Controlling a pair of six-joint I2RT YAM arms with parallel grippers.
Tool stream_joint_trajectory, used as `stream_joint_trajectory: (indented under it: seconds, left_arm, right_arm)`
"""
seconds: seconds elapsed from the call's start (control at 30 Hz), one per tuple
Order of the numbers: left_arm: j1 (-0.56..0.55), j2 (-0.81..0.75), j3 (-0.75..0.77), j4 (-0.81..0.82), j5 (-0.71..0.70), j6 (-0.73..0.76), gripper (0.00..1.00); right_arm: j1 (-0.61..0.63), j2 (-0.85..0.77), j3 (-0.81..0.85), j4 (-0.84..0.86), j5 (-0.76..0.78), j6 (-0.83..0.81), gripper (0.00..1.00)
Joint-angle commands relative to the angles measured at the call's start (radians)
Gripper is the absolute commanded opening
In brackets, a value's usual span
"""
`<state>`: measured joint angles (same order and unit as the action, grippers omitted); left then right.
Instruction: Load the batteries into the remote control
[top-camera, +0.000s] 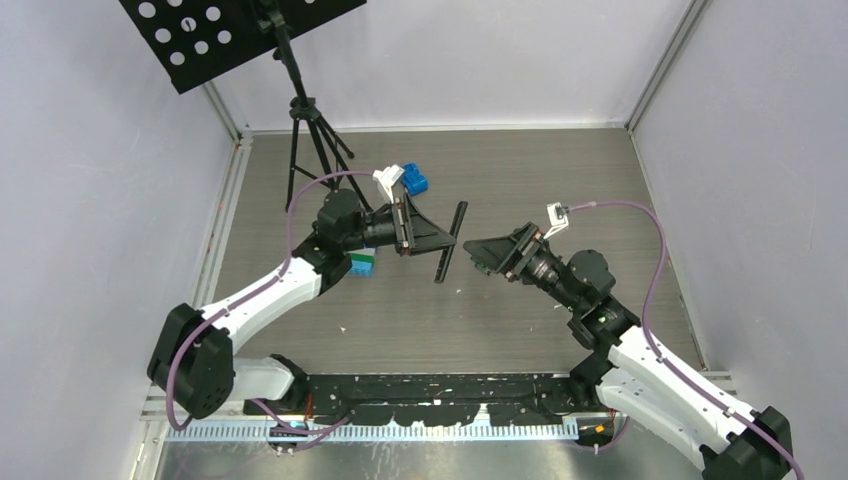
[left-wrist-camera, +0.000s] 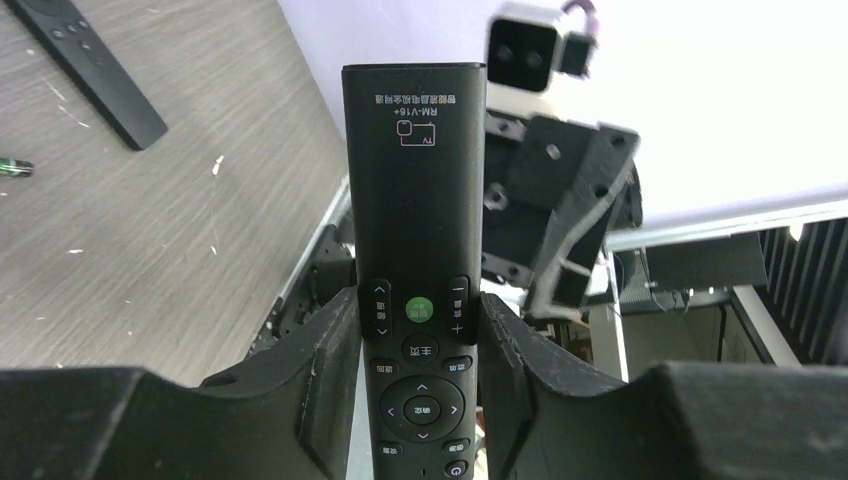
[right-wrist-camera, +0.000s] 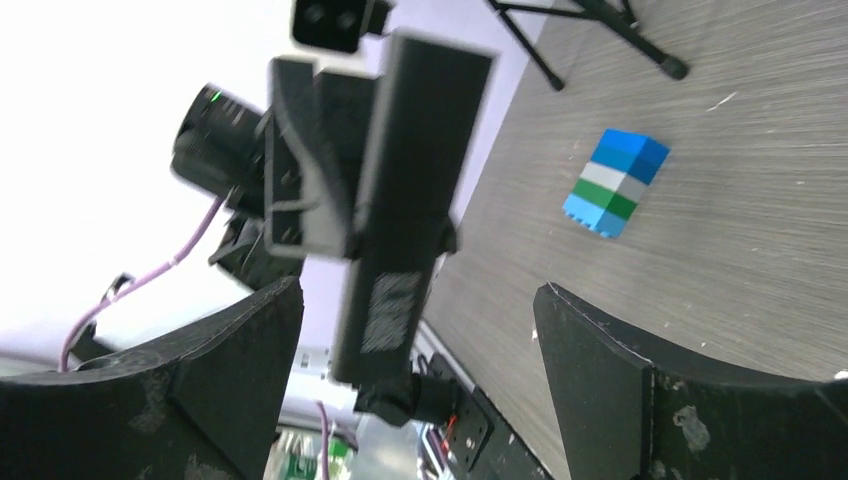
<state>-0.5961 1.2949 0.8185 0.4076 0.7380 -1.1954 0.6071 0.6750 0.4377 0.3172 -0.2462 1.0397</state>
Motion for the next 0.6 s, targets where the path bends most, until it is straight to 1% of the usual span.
stream_joint_trajectory:
  seconds: [0.0, 0.1, 0.27, 0.47, 0.57]
  left_arm:
    - [-0.001, -0.072, -0.007, 0.039, 0.097, 0.02, 0.17]
    - [-0.001, -0.094, -0.013, -0.003, 0.093, 0.056, 0.17]
    - [-0.001, -0.101, -0.018, -0.008, 0.095, 0.064, 0.17]
    - [-0.001, -0.097, -0.018, 0.003, 0.099, 0.058, 0.17]
    - [-0.001, -0.086, -0.015, 0.018, 0.109, 0.047, 0.17]
  right_arm:
    - [0.002, 0.057, 0.09, 0.02, 0.138, 0.031, 0.91]
    - [0.003, 0.126, 0.145, 0.044, 0.115, 0.028, 0.91]
    - [0.002, 0.222, 0.177, 0.15, 0.063, 0.071, 0.91]
    - [0.002, 0.252, 0.168, 0.211, 0.05, 0.099, 0.9]
    - [0.002, 0.274, 0.175, 0.225, 0.035, 0.116, 0.86]
